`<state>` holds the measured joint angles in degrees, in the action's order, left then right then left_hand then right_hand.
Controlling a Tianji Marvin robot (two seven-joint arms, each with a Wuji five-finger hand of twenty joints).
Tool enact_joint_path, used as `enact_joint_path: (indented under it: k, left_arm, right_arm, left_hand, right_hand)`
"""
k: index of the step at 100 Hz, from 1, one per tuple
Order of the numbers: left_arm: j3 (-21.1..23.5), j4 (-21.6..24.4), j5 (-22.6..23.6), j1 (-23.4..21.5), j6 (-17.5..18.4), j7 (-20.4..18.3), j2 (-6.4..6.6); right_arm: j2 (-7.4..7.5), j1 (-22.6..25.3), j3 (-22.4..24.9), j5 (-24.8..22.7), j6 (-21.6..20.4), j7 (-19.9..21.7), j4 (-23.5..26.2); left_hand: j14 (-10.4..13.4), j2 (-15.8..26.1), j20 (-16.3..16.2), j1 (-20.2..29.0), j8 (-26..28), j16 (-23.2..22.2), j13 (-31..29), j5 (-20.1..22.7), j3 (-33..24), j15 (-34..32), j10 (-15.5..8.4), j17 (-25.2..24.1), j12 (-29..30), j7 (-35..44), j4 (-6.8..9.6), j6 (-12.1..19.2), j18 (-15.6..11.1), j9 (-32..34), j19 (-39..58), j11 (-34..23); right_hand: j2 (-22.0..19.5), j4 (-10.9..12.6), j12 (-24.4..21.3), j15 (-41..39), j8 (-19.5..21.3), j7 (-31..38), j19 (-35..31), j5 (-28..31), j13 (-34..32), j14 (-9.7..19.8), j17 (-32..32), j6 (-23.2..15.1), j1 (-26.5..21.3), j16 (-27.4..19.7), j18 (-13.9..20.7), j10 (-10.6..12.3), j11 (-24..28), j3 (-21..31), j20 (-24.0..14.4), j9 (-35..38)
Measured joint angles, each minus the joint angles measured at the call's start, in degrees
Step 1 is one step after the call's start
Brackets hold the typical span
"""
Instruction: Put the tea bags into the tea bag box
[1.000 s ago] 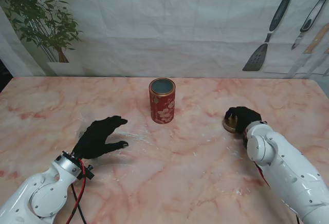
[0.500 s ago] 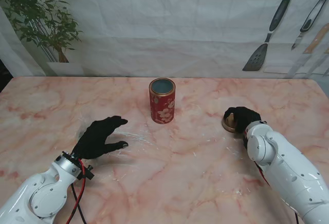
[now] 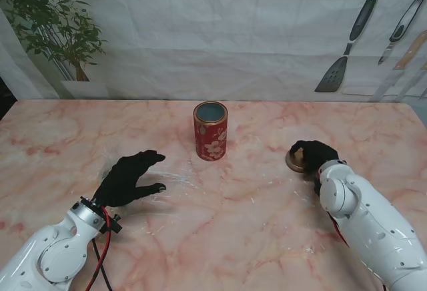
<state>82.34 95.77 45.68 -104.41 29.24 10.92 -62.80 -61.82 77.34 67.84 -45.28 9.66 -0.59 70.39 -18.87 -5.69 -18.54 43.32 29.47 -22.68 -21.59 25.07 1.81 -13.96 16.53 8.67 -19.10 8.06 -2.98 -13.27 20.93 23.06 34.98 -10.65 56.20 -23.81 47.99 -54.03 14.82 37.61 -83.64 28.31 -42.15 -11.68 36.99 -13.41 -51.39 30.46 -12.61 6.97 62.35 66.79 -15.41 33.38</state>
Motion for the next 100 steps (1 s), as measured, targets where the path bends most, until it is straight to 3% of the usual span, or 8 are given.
enact_joint_path:
  k: [12,19,28,44,51,61,73,100]
  left_arm:
    - [0.1,0.0,0.0,0.0,0.0,-0.1,0.0]
    - [0.2,0.0,0.0,-0.1,0.0,-0.3,0.0]
    - [0.2,0.0,0.0,-0.1,0.0,-0.4,0.0]
    - [0.2,0.1,-0.1,-0.1,0.0,-0.6,0.02]
    - [0.2,0.1,-0.1,-0.1,0.0,-0.9,0.03]
    - [0.3,0.1,-0.1,-0.1,0.0,-1.1,0.03]
    - [0.4,0.1,-0.2,-0.1,0.0,-1.3,0.04]
    - [0.5,0.2,-0.2,-0.2,-0.1,-1.5,0.07]
  right_arm:
    - [0.19,0.0,-0.1,-0.4,0.0,0.7,0.2]
    - [0.48,0.1,-0.1,-2.4,0.0,2.7,0.6]
    - [1.18,0.4,0.0,-7.1,-0.3,6.4,1.8]
    - [2.39,0.6,-0.1,-9.7,-0.8,9.7,3.3]
    - [2.72,0.5,-0.3,-9.7,-0.9,11.6,3.5]
    - [2.96,0.0,-1.2,-9.8,-1.1,11.3,3.0]
    - [2.85,-0.6,-2.0,-8.7,-1.4,8.4,1.2]
    - [1.96,-2.3,-3.4,-5.4,-1.5,4.4,-2.0]
  left_hand:
    - [0.0,0.0,0.0,0.0,0.0,0.0,0.0,0.0,0.0,0.0,0.0,0.0,0.0,0.0,0.0,0.0,0.0,0.0,0.0,0.0]
    - [0.0,0.0,0.0,0.0,0.0,0.0,0.0,0.0,0.0,0.0,0.0,0.0,0.0,0.0,0.0,0.1,0.0,0.0,0.0,0.0]
    - [0.0,0.0,0.0,0.0,0.0,0.0,0.0,0.0,0.0,0.0,0.0,0.0,0.0,0.0,0.0,0.1,0.0,0.0,0.0,0.0]
    - [0.0,0.0,0.0,0.0,0.0,0.0,0.0,0.0,0.0,0.0,0.0,0.0,0.0,0.0,0.0,0.6,0.0,0.0,0.0,0.0]
    - [0.0,0.0,0.0,0.0,0.3,0.0,0.0,0.0,0.0,0.0,0.0,0.0,0.0,0.0,0.0,0.7,0.0,0.0,0.0,0.0]
    - [0.0,0.0,0.0,0.0,0.4,0.0,0.0,0.0,0.0,0.0,0.0,0.1,0.0,0.1,0.0,0.7,0.0,0.0,0.0,0.0]
    - [0.0,0.0,0.0,0.0,0.4,0.0,0.0,0.0,0.0,0.0,0.0,0.1,0.0,0.2,0.0,0.7,0.0,0.0,0.0,0.0]
    - [0.0,0.0,0.0,0.0,0.4,0.0,0.0,0.0,0.0,0.0,0.0,0.3,0.0,0.2,0.0,0.7,0.0,0.0,0.0,0.0]
  right_hand:
    - [-5.4,5.6,0.6,-0.3,-0.2,0.5,1.7,-3.6,5.8,2.4,-3.8,-0.2,0.0,0.3,1.9,-0.6,-0.4,0.0,-4.8,-8.1]
    - [-12.8,14.4,-2.2,-2.3,0.6,1.6,6.6,-8.6,9.6,8.5,-7.5,-1.8,0.6,3.8,5.2,-2.8,-6.0,1.5,-13.4,-16.1]
    - [-20.9,22.2,-5.5,-1.8,1.0,-1.3,13.2,-15.1,18.0,10.9,-14.5,-2.8,7.9,5.5,5.9,-4.0,-14.4,-3.5,-20.3,-22.3]
    - [-21.3,22.8,-8.6,6.3,4.9,-9.4,19.8,-19.5,27.9,10.0,-22.8,-2.3,16.0,2.2,5.9,-10.4,-47.9,-7.4,-21.0,-24.8]
    - [-20.1,22.7,-5.6,11.1,6.4,-14.6,23.5,-21.6,29.2,9.1,-24.9,-1.3,21.3,-0.8,4.9,-11.7,-54.6,-8.5,-19.5,-25.0]
    - [-18.6,22.6,-7.6,15.7,8.4,-19.2,27.6,-21.6,30.5,9.1,-26.5,-0.6,24.4,-3.0,4.6,-12.4,-56.7,-9.4,-16.6,-25.0]
    - [-18.5,21.8,-14.0,21.7,17.3,-30.1,31.2,-21.4,31.9,9.1,-28.4,0.7,25.8,-6.2,4.6,-13.2,-57.4,-12.8,-13.6,-25.0]
    - [-18.5,21.5,-10.5,26.5,25.2,-32.8,33.1,-19.7,31.9,7.7,-29.2,1.3,27.8,-8.5,1.2,-13.5,-57.3,-19.1,-11.2,-25.0]
